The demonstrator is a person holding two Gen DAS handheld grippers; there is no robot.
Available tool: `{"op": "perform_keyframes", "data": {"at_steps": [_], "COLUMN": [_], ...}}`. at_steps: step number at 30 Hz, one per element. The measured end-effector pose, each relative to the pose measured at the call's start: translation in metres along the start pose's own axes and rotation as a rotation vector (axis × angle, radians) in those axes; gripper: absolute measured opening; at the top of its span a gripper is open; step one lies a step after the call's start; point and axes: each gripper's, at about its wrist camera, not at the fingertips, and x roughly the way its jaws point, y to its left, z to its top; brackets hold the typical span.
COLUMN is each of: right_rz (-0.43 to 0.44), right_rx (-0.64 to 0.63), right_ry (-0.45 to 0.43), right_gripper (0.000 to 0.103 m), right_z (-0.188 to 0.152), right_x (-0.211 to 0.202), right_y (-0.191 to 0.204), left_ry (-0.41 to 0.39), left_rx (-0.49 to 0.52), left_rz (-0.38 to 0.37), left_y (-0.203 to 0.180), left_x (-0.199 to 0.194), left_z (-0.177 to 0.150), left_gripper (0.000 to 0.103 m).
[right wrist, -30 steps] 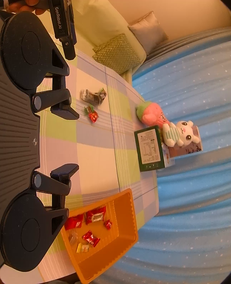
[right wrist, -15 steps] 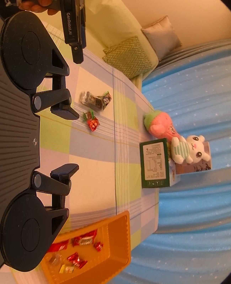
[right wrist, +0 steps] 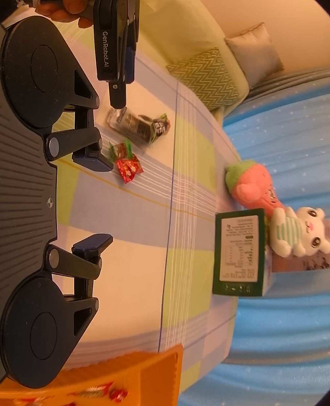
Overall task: Organize snacks
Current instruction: 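Grasp the clear snack bag with the left tool while the right tool grasps a red candy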
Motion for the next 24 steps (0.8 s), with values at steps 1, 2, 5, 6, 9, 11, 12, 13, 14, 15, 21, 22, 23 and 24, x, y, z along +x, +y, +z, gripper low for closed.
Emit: {"op": "perform_keyframes", "data": {"at_steps": [1, 2, 5, 6, 9, 11, 12, 13, 14, 15, 21, 22, 23, 24], "right_rz": [0.004, 0.006, 0.011, 0.014, 0.031, 0.049, 0.058, 0.067, 0.077, 0.086, 0.118, 0.120, 0.124, 0.126], "right_rx": [-0.004, -0.008, -0.012, -0.012, -0.014, -0.019, -0.024, -0.031, -0.037, -0.042, -0.096, -0.108, -0.122, -0.138], "right_ry": [0.004, 0.008, 0.017, 0.020, 0.023, 0.025, 0.026, 0.027, 0.025, 0.022, 0.009, 0.011, 0.012, 0.016], "right_gripper": [0.055, 0.055, 0.055, 0.055, 0.055, 0.055, 0.055, 0.055, 0.055, 0.055, 0.054, 0.054, 0.054, 0.054], "right_z": [0.002, 0.004, 0.009, 0.010, 0.012, 0.013, 0.014, 0.015, 0.016, 0.017, 0.024, 0.024, 0.024, 0.024], "right_x": [0.007, 0.013, 0.028, 0.033, 0.042, 0.048, 0.051, 0.054, 0.057, 0.060, 0.076, 0.080, 0.083, 0.086], "right_y": [-0.001, -0.002, -0.006, -0.007, -0.009, -0.009, -0.008, -0.007, -0.006, -0.004, 0.008, 0.010, 0.013, 0.016], "left_ry": [0.004, 0.011, 0.017, 0.017, 0.024, 0.036, 0.038, 0.039, 0.041, 0.040, 0.045, 0.045, 0.044, 0.044], "left_rx": [0.008, 0.017, 0.029, 0.032, 0.047, 0.045, 0.045, 0.050, 0.057, 0.070, 0.060, 0.057, 0.056, 0.055], "left_rz": [0.000, 0.000, -0.001, 0.001, 0.013, 0.004, -0.001, -0.003, -0.003, 0.000, -0.009, -0.010, -0.011, -0.012], "left_y": [0.000, -0.001, -0.002, -0.002, -0.002, -0.001, -0.001, -0.001, -0.001, -0.002, 0.009, 0.012, 0.014, 0.016], "left_x": [0.006, 0.013, 0.028, 0.032, 0.044, 0.051, 0.052, 0.053, 0.054, 0.053, 0.046, 0.045, 0.044, 0.043], "left_z": [0.001, 0.003, 0.007, 0.008, 0.011, 0.012, 0.011, 0.010, 0.009, 0.009, 0.004, 0.003, 0.002, 0.001], "left_gripper": [0.049, 0.049, 0.049, 0.049, 0.046, 0.045, 0.043, 0.042, 0.041, 0.040, 0.036, 0.036, 0.036, 0.036]}}
